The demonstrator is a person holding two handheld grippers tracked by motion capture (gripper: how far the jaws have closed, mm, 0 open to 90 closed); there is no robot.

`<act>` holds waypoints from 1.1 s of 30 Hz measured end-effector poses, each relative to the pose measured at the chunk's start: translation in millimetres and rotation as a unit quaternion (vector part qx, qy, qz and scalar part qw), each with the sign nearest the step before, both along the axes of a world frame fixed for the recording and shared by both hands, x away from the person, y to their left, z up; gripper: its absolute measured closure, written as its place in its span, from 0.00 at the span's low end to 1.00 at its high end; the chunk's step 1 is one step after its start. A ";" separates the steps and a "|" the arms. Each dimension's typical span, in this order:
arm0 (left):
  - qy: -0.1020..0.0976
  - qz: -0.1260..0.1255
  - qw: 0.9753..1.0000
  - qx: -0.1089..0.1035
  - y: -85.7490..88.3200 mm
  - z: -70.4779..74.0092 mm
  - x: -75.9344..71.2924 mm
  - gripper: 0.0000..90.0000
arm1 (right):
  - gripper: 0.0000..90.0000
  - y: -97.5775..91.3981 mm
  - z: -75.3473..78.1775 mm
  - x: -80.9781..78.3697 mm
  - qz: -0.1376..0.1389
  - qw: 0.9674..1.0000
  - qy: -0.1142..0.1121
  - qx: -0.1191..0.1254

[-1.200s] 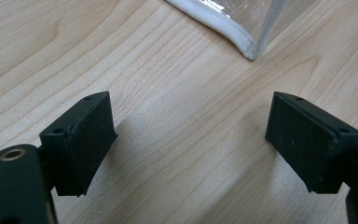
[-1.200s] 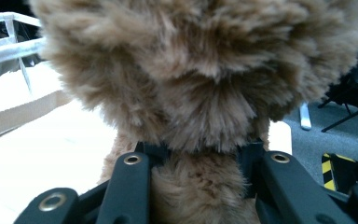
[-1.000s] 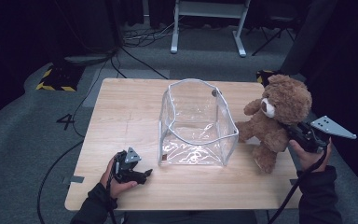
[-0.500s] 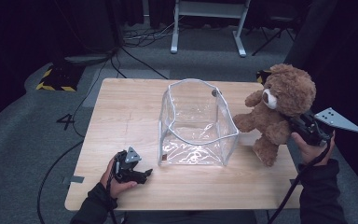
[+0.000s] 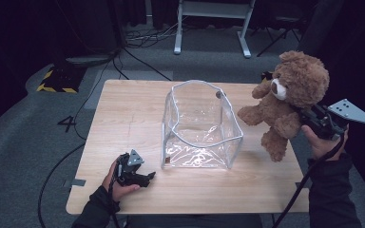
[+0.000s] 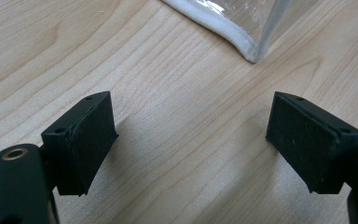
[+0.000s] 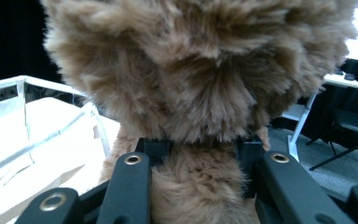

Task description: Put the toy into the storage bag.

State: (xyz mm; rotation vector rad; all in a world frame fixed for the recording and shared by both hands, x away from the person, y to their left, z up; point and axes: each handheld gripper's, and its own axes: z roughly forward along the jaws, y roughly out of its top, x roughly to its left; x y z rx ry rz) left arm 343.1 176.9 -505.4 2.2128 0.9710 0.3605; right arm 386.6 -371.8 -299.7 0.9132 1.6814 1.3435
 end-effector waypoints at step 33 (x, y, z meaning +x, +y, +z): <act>0.000 0.000 1.000 0.000 -0.1 0.0 0.0 0.17 | 0.74 14.6 60.1 -4.2 0.008 0.999 -0.052 0.001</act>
